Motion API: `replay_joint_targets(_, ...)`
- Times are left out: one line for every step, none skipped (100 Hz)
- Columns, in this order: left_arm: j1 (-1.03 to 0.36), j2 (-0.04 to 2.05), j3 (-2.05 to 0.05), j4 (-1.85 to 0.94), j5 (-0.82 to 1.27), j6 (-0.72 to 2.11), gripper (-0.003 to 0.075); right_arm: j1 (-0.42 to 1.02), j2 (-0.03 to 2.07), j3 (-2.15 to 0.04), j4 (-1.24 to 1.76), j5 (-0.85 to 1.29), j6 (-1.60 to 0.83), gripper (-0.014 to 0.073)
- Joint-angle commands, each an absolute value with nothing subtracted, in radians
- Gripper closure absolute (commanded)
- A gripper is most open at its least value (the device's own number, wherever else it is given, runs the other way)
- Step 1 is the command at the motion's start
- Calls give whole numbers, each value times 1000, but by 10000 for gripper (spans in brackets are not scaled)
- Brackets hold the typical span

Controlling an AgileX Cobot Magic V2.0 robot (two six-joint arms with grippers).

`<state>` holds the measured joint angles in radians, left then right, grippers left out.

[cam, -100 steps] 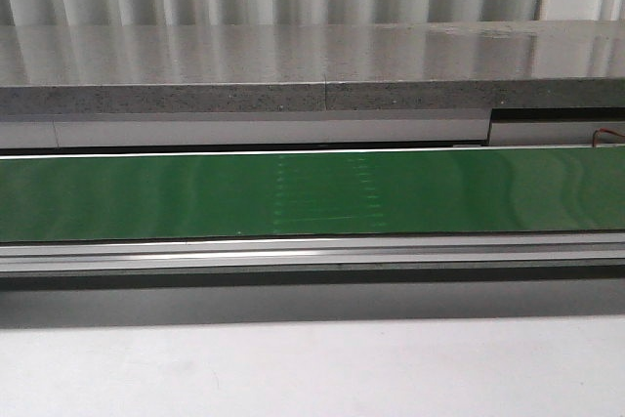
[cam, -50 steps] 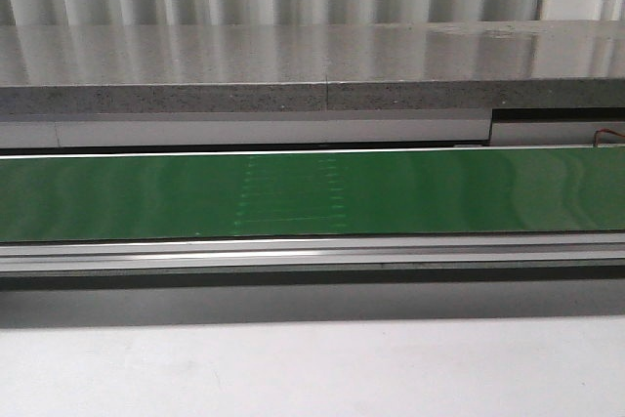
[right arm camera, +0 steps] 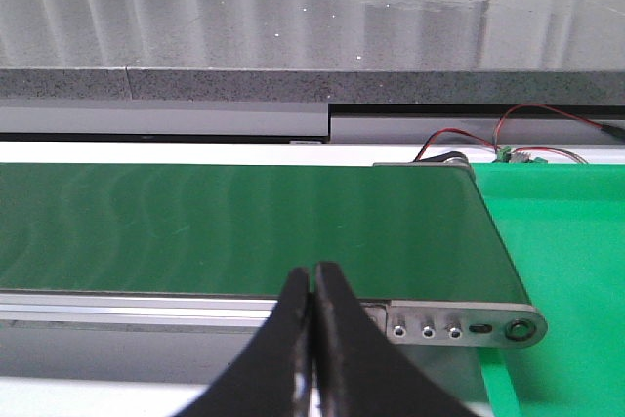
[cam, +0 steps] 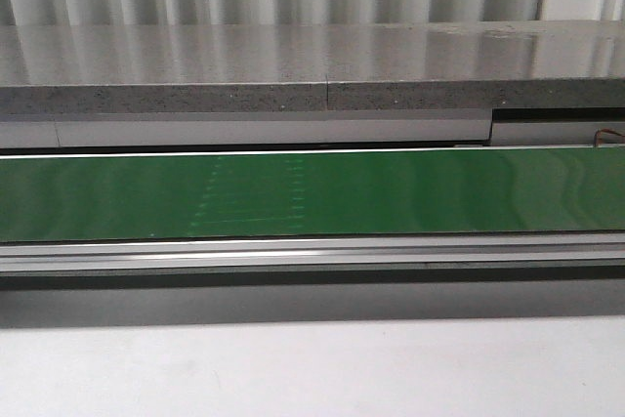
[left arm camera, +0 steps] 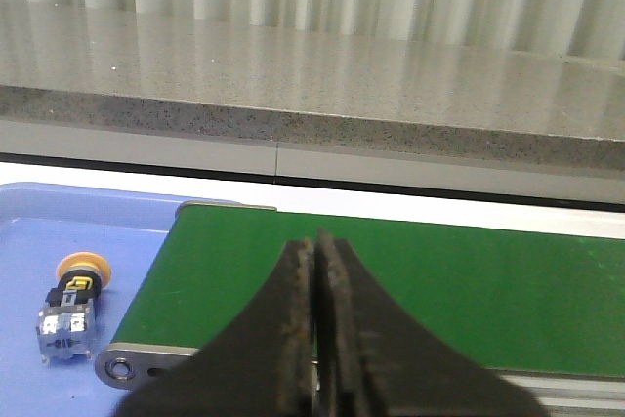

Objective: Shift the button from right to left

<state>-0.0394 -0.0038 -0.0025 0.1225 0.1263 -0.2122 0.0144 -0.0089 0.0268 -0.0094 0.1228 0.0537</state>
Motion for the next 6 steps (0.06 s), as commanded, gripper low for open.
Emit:
replay_joint_targets(-47,-30,22,118,42,-212,740,8,-26,11,-8,41,53,661)
replay_joint_targets(-47,-30,22,118,42,-212,740,8,-26,11,-8,41,53,661)
replay_joint_targets(-47,-30,22,118,42,-212,740,8,-26,11,-8,41,53,661)
replay_joint_targets(-47,-30,22,118,42,-212,740,8,-26,11,-8,41,53,661)
replay_joint_targets(-47,-30,22,118,42,-212,740,8,-26,11,-8,41,53,661)
replay_joint_targets(-47,-30,22,118,42,-212,740,8,-26,11,-8,41,53,661)
